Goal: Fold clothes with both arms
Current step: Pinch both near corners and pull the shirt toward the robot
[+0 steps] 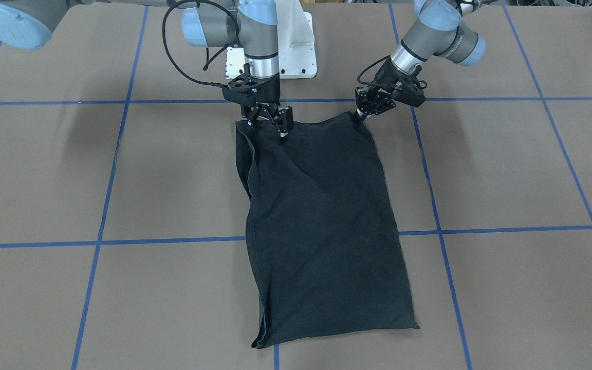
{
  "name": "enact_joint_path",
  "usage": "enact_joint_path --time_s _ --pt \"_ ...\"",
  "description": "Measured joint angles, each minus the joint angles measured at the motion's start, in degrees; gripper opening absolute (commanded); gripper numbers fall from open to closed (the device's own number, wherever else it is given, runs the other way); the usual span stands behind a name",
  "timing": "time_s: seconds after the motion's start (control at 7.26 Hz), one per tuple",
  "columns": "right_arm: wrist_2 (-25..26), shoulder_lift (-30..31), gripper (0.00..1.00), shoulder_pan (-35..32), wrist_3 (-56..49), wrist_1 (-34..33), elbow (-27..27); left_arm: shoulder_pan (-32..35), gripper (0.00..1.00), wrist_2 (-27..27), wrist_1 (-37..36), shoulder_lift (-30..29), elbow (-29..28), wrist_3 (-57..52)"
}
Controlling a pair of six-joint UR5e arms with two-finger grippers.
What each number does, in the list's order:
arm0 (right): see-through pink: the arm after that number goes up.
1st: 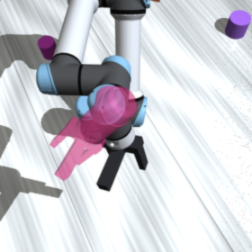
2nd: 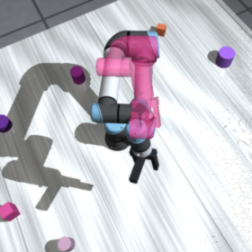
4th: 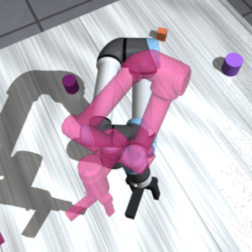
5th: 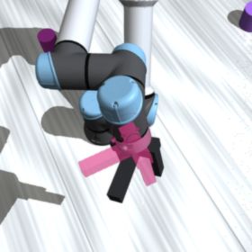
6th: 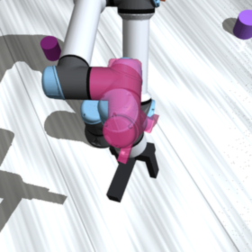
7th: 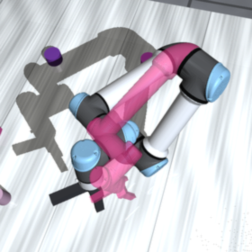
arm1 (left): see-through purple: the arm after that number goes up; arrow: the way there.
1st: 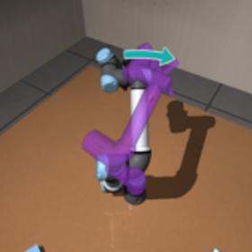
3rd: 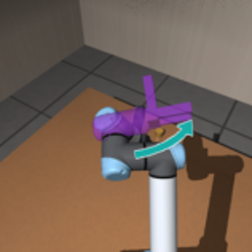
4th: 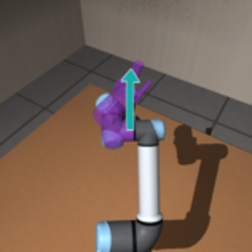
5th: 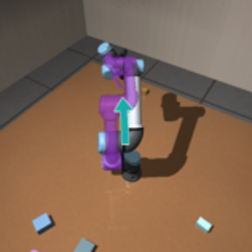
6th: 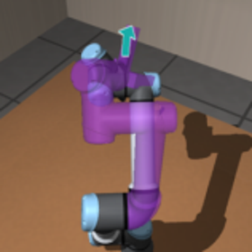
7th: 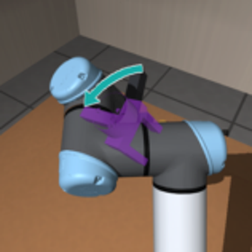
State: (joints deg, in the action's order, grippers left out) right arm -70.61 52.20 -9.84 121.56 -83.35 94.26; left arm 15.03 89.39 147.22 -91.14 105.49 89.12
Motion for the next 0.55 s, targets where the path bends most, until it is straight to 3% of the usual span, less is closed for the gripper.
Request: enact_joint_path --time_s 0.28,0.41,0.55 --pt "0.36 -0.48 0.64 -0.07 0.00 0.42 -1.09 0.00 0.00 0.00 0.00 0.00 0.11 0.00" --pt "0.71 -1.54 0.49 -0.22 0.01 0.45 -2.47 0.00 0.00 0.00 0.00 -0.03 0.13 0.00" --pt "0.82 -2.79 0.23 -0.39 0.06 0.42 -3.89 0.00 0.00 0.00 0.00 -0.06 0.17 0.00"
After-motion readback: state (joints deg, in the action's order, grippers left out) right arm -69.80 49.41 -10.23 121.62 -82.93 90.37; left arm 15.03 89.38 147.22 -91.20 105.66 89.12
